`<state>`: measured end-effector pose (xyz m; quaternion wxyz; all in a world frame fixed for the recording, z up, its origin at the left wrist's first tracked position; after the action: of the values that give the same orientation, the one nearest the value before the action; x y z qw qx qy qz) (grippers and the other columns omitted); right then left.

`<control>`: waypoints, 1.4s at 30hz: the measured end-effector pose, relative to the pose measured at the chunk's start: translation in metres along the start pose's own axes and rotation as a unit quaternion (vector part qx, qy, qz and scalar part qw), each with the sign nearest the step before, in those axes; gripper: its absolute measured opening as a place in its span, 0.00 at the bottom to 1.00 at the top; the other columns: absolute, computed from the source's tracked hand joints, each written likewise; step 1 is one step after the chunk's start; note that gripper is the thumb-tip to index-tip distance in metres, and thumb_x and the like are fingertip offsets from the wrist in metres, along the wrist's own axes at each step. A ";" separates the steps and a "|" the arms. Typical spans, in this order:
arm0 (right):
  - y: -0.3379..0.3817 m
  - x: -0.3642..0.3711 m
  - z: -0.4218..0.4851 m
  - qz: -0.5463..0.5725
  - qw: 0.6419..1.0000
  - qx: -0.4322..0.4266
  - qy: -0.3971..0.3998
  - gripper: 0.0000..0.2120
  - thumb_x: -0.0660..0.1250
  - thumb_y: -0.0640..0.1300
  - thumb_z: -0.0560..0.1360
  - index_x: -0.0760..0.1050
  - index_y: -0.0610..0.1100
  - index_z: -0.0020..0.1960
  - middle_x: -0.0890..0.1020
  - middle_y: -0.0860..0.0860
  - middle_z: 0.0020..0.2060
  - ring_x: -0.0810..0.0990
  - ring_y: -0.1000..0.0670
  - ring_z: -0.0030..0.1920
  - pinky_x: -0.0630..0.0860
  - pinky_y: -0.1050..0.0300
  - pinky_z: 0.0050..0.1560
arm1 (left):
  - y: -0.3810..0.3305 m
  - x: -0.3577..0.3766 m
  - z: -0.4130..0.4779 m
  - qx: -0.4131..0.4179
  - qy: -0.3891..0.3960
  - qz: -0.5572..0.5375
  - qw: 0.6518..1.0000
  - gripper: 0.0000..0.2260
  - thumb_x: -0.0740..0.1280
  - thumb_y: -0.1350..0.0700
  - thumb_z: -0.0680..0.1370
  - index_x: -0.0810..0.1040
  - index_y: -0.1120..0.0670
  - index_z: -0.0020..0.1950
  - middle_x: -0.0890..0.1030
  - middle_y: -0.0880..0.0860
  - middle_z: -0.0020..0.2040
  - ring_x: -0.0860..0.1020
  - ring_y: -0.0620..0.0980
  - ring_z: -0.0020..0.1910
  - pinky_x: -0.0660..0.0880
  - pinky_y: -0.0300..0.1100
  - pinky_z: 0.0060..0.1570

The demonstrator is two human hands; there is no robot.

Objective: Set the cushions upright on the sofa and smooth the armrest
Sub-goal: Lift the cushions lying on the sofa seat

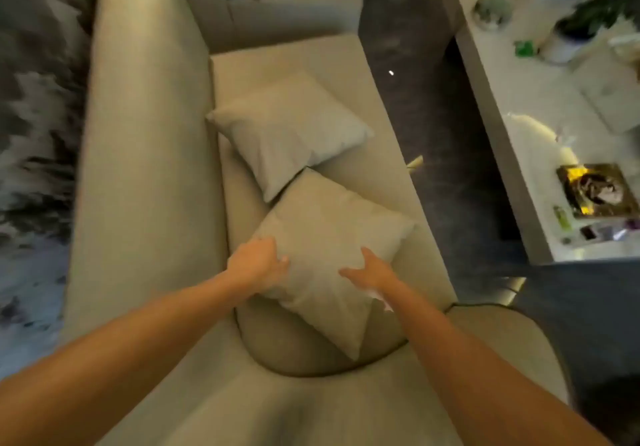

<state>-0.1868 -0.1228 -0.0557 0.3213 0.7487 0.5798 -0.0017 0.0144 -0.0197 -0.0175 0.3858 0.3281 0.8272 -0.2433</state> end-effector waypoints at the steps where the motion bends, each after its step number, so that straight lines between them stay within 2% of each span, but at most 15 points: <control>1: -0.008 0.008 0.018 0.031 0.999 0.013 -0.027 0.45 0.69 0.59 0.73 0.47 0.46 0.78 0.60 0.42 0.77 0.61 0.39 0.75 0.64 0.44 0.73 | 0.006 0.009 0.027 -0.007 -0.008 -0.005 1.000 0.26 0.59 0.38 0.76 0.72 0.58 0.62 0.75 0.63 0.64 0.73 0.65 0.62 0.72 0.53 0.58; 5: -0.040 0.041 0.092 0.171 0.973 0.097 -0.117 0.42 0.63 0.66 0.73 0.46 0.54 0.78 0.54 0.44 0.79 0.52 0.40 0.78 0.54 0.43 0.77 | 0.031 0.040 0.138 -0.035 0.022 -0.061 0.997 0.39 0.61 0.31 0.72 0.64 0.58 0.71 0.68 0.62 0.70 0.67 0.66 0.69 0.67 0.57 0.66; 9: -0.046 0.070 0.142 0.320 0.926 0.123 -0.156 0.44 0.60 0.77 0.64 0.48 0.65 0.75 0.50 0.51 0.80 0.50 0.44 0.78 0.51 0.38 0.77 | 0.055 0.071 0.198 0.010 0.080 -0.110 0.991 0.48 0.62 0.24 0.63 0.67 0.58 0.70 0.72 0.61 0.67 0.71 0.64 0.65 0.71 0.54 0.62; 12: -0.051 0.068 0.149 0.416 0.885 0.144 -0.154 0.45 0.61 0.79 0.59 0.51 0.69 0.72 0.49 0.57 0.79 0.49 0.48 0.78 0.48 0.37 0.77 | 0.063 0.066 0.213 0.026 0.043 -0.121 0.991 0.37 0.66 0.26 0.62 0.77 0.56 0.53 0.80 0.57 0.53 0.78 0.60 0.52 0.73 0.48 0.44; 15: -0.054 0.065 0.136 0.449 0.868 0.156 -0.147 0.47 0.63 0.78 0.59 0.55 0.65 0.74 0.56 0.56 0.78 0.56 0.46 0.76 0.51 0.36 0.74 | 0.054 0.050 0.199 0.118 0.052 -0.075 0.989 0.21 0.67 0.38 0.72 0.80 0.56 0.44 0.84 0.60 0.47 0.81 0.62 0.51 0.76 0.49 0.45; 18: -0.053 0.062 0.110 0.423 0.873 0.197 -0.145 0.47 0.64 0.77 0.61 0.60 0.58 0.74 0.63 0.51 0.76 0.64 0.41 0.72 0.60 0.33 0.70 | 0.049 0.018 0.157 0.166 0.083 -0.097 0.978 0.17 0.66 0.46 0.76 0.77 0.57 0.33 0.82 0.55 0.36 0.81 0.58 0.40 0.72 0.46 0.35; 20: -0.046 0.061 0.094 0.410 0.878 0.210 -0.128 0.41 0.63 0.75 0.65 0.67 0.52 0.71 0.73 0.48 0.68 0.73 0.42 0.61 0.68 0.35 0.64 | 0.056 -0.008 0.116 0.178 0.103 -0.141 0.968 0.18 0.68 0.47 0.75 0.78 0.58 0.31 0.80 0.51 0.26 0.80 0.50 0.30 0.70 0.42 0.28; 23: 0.000 0.079 0.082 0.373 0.910 0.176 -0.039 0.34 0.58 0.73 0.69 0.72 0.54 0.67 0.79 0.50 0.59 0.78 0.45 0.55 0.75 0.41 0.59 | 0.075 -0.033 0.041 0.167 0.160 -0.221 0.947 0.17 0.69 0.47 0.71 0.77 0.55 0.26 0.79 0.52 0.20 0.78 0.46 0.18 0.69 0.34 0.20; 25: 0.050 0.106 0.082 0.341 0.934 0.104 0.016 0.32 0.56 0.70 0.74 0.71 0.52 0.69 0.77 0.49 0.66 0.76 0.47 0.62 0.74 0.46 0.62 | 0.092 -0.037 0.002 0.128 0.201 -0.236 0.942 0.17 0.68 0.46 0.70 0.77 0.54 0.25 0.80 0.52 0.21 0.78 0.48 0.17 0.71 0.36 0.18; 29: 0.126 0.160 0.082 0.266 0.963 -0.020 0.041 0.32 0.51 0.62 0.80 0.55 0.45 0.78 0.58 0.48 0.78 0.55 0.48 0.77 0.51 0.45 0.78 | 0.126 -0.042 -0.017 0.026 0.260 -0.222 0.939 0.22 0.67 0.45 0.74 0.79 0.59 0.26 0.83 0.55 0.25 0.82 0.54 0.23 0.78 0.43 0.22; 32: 0.135 0.156 0.086 0.257 0.966 0.001 0.021 0.28 0.50 0.58 0.82 0.57 0.44 0.77 0.61 0.46 0.77 0.58 0.47 0.76 0.52 0.50 0.78 | 0.127 -0.050 -0.007 0.027 0.341 -0.197 0.919 0.22 0.67 0.44 0.75 0.80 0.58 0.28 0.84 0.54 0.27 0.82 0.51 0.23 0.76 0.38 0.21; 34: 0.125 0.143 0.093 0.234 0.971 0.033 0.039 0.25 0.51 0.58 0.81 0.62 0.47 0.75 0.67 0.46 0.74 0.66 0.45 0.72 0.62 0.50 0.71 | 0.112 -0.061 0.013 0.038 0.379 -0.223 0.897 0.20 0.66 0.46 0.76 0.79 0.57 0.29 0.84 0.53 0.27 0.81 0.50 0.23 0.73 0.36 0.19; 37: 0.125 0.106 0.118 0.295 0.951 0.087 0.010 0.20 0.54 0.60 0.80 0.66 0.55 0.68 0.72 0.49 0.65 0.77 0.42 0.53 0.76 0.51 0.45 | 0.079 -0.093 0.083 0.023 0.289 -0.355 0.889 0.14 0.66 0.54 0.77 0.78 0.57 0.32 0.81 0.53 0.27 0.80 0.51 0.21 0.74 0.36 0.19; 39: 0.139 0.072 0.151 0.342 0.935 0.082 -0.055 0.19 0.57 0.57 0.79 0.65 0.53 0.69 0.71 0.46 0.68 0.76 0.41 0.50 0.77 0.48 0.44 | 0.059 -0.116 0.145 -0.018 0.201 -0.438 0.876 0.06 0.67 0.57 0.76 0.77 0.59 0.42 0.80 0.56 0.34 0.80 0.53 0.25 0.78 0.40 0.24; 42: 0.166 0.031 0.205 0.429 0.892 0.070 -0.127 0.31 0.61 0.53 0.79 0.51 0.54 0.77 0.66 0.43 0.73 0.75 0.36 0.56 0.77 0.38 0.51 | 0.051 -0.126 0.234 -0.080 0.100 -0.462 0.877 0.09 0.68 0.56 0.76 0.74 0.62 0.46 0.76 0.59 0.40 0.78 0.58 0.36 0.81 0.52 0.42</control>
<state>0.0442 -0.2149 -0.1507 0.3086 0.9385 0.1549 0.0012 0.2248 -0.1838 -0.0614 0.1697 -0.1012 0.9355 -0.2928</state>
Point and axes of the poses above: each hand's wrist, its own z-axis towards the middle knuckle, its own x-axis out of the palm, y = z × x, the point moved 3 cm from there along z, towards the middle knuckle
